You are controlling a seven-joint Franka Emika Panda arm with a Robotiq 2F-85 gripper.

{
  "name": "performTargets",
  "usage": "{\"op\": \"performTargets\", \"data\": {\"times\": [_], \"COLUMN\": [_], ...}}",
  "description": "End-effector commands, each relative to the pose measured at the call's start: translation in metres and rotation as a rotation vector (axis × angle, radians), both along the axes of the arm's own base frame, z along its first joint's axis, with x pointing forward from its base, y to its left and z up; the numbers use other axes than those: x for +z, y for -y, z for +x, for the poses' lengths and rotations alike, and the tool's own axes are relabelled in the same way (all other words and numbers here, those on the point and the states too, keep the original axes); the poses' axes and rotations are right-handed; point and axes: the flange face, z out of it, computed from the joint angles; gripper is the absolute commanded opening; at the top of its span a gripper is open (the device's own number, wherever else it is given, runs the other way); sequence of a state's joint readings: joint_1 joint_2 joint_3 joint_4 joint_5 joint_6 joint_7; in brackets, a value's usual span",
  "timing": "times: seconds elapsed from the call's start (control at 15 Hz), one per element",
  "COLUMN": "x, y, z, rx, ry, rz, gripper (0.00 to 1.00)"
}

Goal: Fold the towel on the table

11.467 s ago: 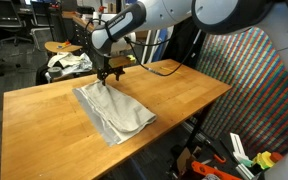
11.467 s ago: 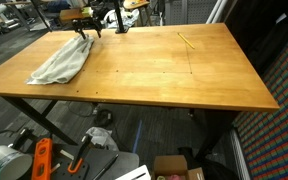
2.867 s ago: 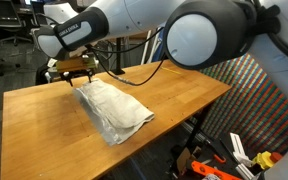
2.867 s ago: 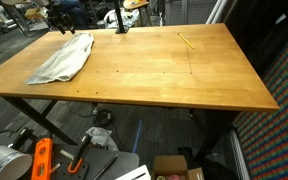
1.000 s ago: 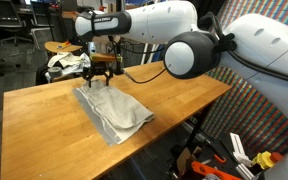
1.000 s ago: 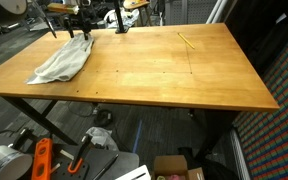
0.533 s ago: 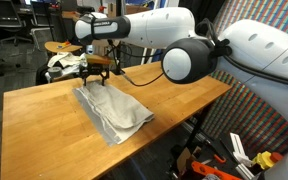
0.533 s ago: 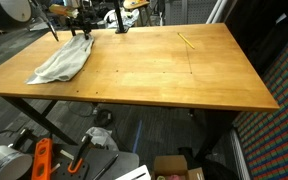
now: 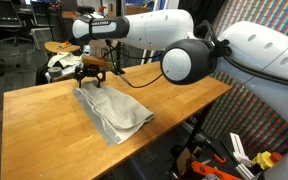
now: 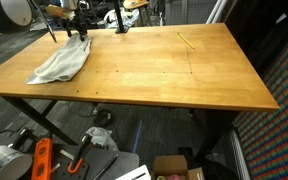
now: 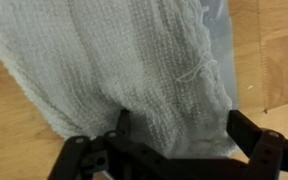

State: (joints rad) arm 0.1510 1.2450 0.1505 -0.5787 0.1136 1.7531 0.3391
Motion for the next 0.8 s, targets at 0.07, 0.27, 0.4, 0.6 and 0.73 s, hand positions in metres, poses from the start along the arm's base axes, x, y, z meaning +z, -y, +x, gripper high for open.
{"op": "performTargets", "data": {"times": [0.07,0.27,0.4,0.6,0.73], "x": [0.015,0.016,0.018,0.016,0.005], "y": [-0.013,-0.01,-0.005,0.009,0.021], "z": [0.0,0.005,0.008,0.015,0.017], "rx": [-0.011,-0.038,-0.059,-0.099,-0.125], "ry": [0.004,0.033,0.054,0.085,0.078], "rz": [0.073,0.066,0.055,0.03,0.009], "gripper": [1.0,1.0,1.0,1.0,1.0]}}
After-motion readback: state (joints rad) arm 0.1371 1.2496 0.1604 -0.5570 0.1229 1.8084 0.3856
